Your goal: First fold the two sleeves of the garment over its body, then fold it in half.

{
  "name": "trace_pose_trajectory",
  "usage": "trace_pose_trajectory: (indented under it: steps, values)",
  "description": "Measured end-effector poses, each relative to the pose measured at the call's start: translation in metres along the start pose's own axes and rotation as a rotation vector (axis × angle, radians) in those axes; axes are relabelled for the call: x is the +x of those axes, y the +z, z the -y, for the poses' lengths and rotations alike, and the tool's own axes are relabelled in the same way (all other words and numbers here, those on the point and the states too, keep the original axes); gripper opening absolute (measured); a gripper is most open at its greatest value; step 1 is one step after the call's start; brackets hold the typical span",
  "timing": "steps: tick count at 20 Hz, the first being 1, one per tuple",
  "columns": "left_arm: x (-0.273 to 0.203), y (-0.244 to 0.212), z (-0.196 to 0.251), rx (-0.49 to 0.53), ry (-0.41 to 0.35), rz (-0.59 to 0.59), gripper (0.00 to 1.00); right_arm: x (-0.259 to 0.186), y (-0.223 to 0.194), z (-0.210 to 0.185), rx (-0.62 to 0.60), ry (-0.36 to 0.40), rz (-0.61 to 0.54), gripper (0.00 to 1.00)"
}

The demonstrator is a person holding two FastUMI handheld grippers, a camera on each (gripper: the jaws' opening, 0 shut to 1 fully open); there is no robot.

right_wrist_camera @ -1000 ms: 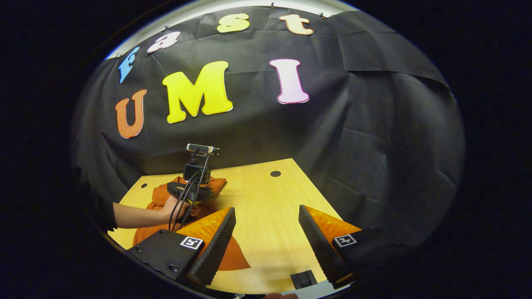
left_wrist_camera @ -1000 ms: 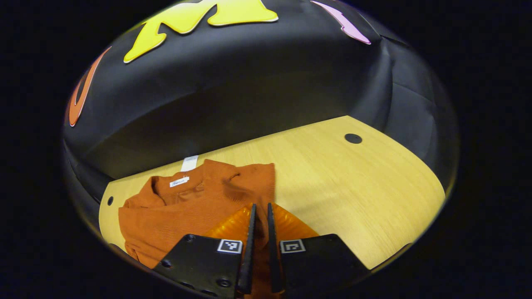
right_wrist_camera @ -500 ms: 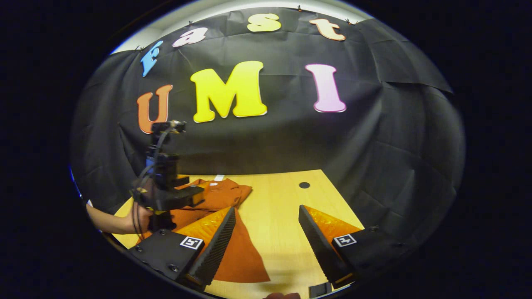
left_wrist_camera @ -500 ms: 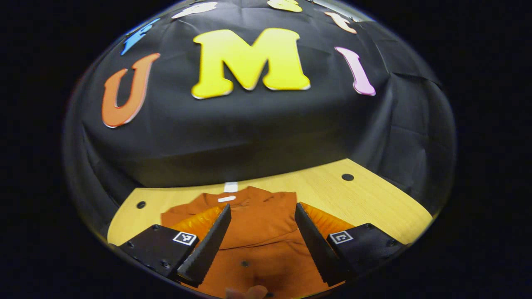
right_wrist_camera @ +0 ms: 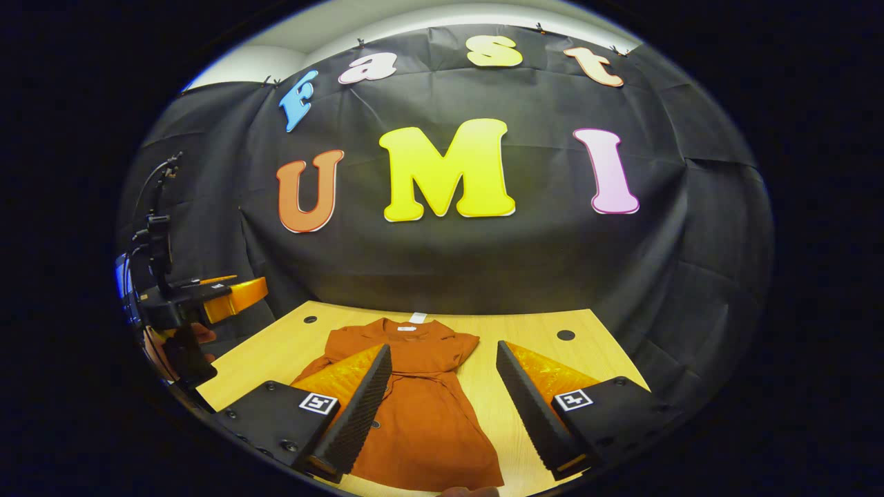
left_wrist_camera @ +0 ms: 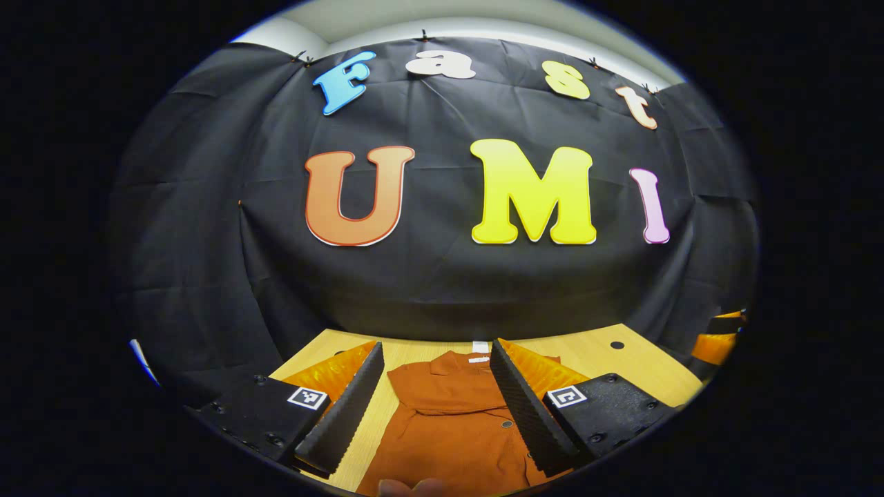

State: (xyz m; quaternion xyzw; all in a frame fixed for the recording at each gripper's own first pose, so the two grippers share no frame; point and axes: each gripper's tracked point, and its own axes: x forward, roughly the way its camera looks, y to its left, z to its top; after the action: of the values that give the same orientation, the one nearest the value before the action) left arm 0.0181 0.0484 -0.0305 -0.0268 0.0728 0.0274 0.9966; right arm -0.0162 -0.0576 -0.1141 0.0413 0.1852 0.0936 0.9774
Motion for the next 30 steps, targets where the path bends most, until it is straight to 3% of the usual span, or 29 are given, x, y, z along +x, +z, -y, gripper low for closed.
trace_pose_trajectory:
  steps: [3, 7, 12, 15, 18, 19, 20, 24, 28, 29, 30]
  values:
    - [-0.015, -0.011, -0.021, -0.02, -0.009, -0.032, 0.99, -0.002, -0.008, 0.0, -0.002, 0.017, -0.031, 0.98]
    - [-0.041, -0.071, -0.042, -0.051, -0.071, -0.202, 0.99, -0.009, -0.04, 0.03, 0.017, -0.004, -0.126, 0.98]
    - [-0.092, -0.206, -0.074, -0.109, -0.113, -0.573, 0.99, -0.022, -0.136, 0.063, 0.066, -0.021, -0.376, 0.98]
    - [-0.106, -0.263, -0.096, -0.156, -0.079, -0.67, 1.0, -0.031, -0.192, 0.074, 0.09, -0.045, -0.486, 0.98]
    - [-0.114, -0.305, -0.093, -0.208, -0.094, -0.761, 0.99, -0.029, -0.239, 0.073, 0.066, -0.059, -0.567, 0.98]
    - [-0.118, -0.319, -0.096, -0.197, -0.085, -0.791, 0.99, -0.03, -0.251, 0.072, 0.058, -0.061, -0.588, 0.94]
    - [-0.124, -0.329, -0.097, -0.198, -0.085, -0.812, 0.99, -0.028, -0.261, 0.072, 0.052, -0.068, -0.61, 0.98]
    - [-0.125, -0.33, -0.085, -0.197, -0.097, -0.814, 0.98, -0.021, -0.289, 0.078, 0.036, -0.103, -0.65, 0.98]
    - [-0.124, -0.329, -0.054, -0.278, -0.127, -0.821, 0.98, -0.015, -0.303, 0.079, 0.013, -0.12, -0.693, 0.98]
    - [-0.124, -0.331, -0.045, -0.297, -0.142, -0.829, 0.97, -0.015, -0.304, 0.077, 0.015, -0.118, -0.698, 0.94]
    - [-0.125, -0.332, -0.042, -0.3, -0.137, -0.833, 1.0, -0.013, -0.303, 0.074, 0.025, -0.116, -0.695, 0.76]
